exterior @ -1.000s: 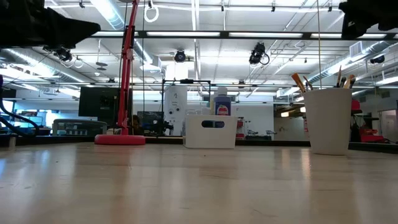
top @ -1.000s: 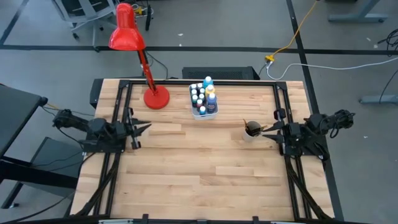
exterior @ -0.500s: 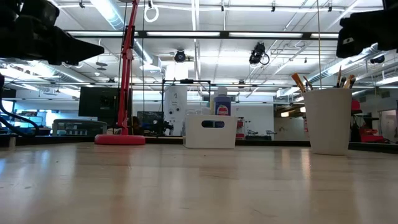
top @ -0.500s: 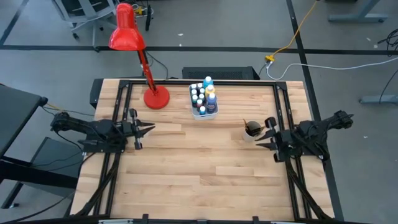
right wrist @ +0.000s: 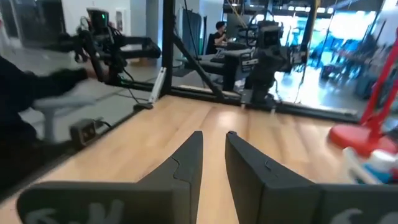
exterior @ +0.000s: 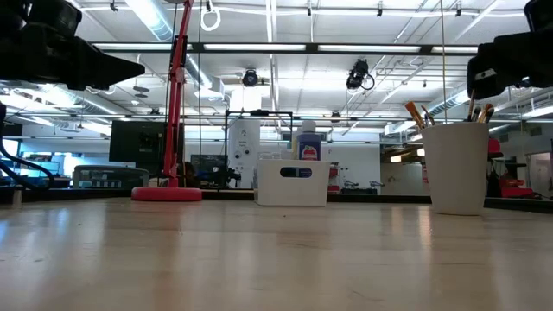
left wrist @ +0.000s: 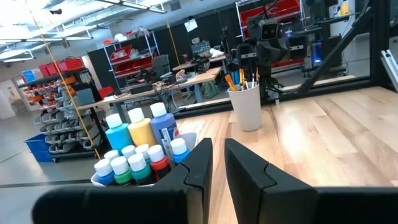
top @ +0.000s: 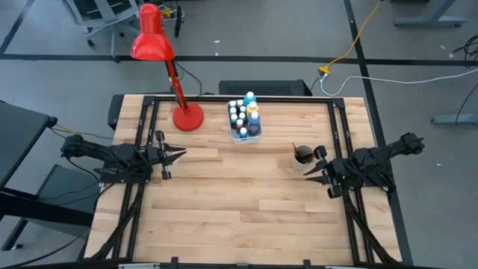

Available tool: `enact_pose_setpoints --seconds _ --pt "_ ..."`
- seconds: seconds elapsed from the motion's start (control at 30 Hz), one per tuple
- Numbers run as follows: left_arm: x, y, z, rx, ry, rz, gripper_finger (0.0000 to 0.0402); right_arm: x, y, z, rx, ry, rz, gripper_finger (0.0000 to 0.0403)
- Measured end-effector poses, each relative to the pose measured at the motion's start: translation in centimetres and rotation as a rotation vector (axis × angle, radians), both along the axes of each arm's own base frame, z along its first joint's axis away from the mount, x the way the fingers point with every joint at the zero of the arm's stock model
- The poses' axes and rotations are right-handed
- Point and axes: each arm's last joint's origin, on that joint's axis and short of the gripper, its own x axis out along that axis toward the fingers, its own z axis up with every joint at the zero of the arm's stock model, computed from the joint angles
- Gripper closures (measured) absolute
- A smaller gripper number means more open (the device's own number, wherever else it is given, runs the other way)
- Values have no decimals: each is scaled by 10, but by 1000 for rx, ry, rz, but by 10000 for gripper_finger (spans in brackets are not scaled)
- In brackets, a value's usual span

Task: Pick & Place Paint Supplies
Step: Return to Home Position

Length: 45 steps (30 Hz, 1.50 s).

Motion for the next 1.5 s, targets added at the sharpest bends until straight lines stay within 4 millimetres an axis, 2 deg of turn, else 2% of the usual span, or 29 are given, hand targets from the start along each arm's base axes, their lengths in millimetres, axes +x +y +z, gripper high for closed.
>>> enact_pose_setpoints --seconds 0.23,0.57,1.5 --pt "0 0 0 0 0 0 349 0 0 0 133 34 19 333" --pt "0 0 0 0 0 0 349 0 0 0 21 5 13 333" --pt "0 0 0 1 0 0 349 0 0 0 26 6 13 333"
